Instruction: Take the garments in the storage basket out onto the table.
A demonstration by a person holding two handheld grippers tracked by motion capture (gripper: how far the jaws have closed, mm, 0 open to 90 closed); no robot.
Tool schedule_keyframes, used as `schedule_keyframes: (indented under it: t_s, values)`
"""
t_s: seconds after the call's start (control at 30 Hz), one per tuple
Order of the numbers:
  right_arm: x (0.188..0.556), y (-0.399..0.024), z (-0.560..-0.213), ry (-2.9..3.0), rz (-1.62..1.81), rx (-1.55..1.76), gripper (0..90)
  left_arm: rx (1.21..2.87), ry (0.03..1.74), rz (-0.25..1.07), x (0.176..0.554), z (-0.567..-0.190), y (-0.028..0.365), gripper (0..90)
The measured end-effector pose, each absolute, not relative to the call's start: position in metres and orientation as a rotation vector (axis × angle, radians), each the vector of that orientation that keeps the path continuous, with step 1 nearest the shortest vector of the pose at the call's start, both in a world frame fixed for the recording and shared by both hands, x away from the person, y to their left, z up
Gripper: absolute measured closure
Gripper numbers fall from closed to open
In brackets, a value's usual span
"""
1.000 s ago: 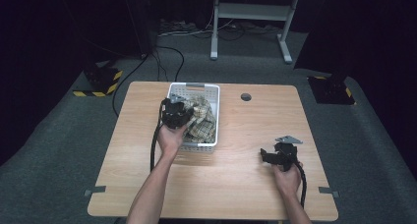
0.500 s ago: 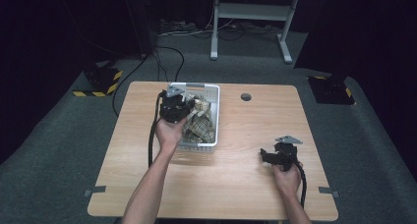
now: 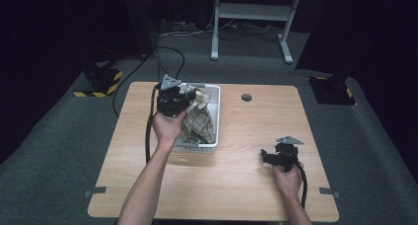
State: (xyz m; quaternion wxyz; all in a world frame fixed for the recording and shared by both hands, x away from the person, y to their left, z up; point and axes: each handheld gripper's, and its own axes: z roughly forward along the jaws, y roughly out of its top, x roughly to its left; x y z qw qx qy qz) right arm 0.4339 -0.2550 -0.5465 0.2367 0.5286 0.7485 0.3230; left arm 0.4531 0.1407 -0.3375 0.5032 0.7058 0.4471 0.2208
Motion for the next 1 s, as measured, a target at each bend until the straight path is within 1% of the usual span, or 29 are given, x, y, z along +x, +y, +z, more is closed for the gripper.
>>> schedule_keyframes:
  t_s: [0.6, 1.0]
  values:
    - [0.434, -0.255, -0.547, 2.052, 0.886, 1.449, 11.7, 1.658, 1.008, 0.546, 0.446, -0.294, 0.131, 87.3]
    - [0.434, -0.255, -0.547, 2.052, 0.886, 1.449, 11.7, 1.652, 0.962, 0.522, 0.442, -0.278, 0.124, 87.3]
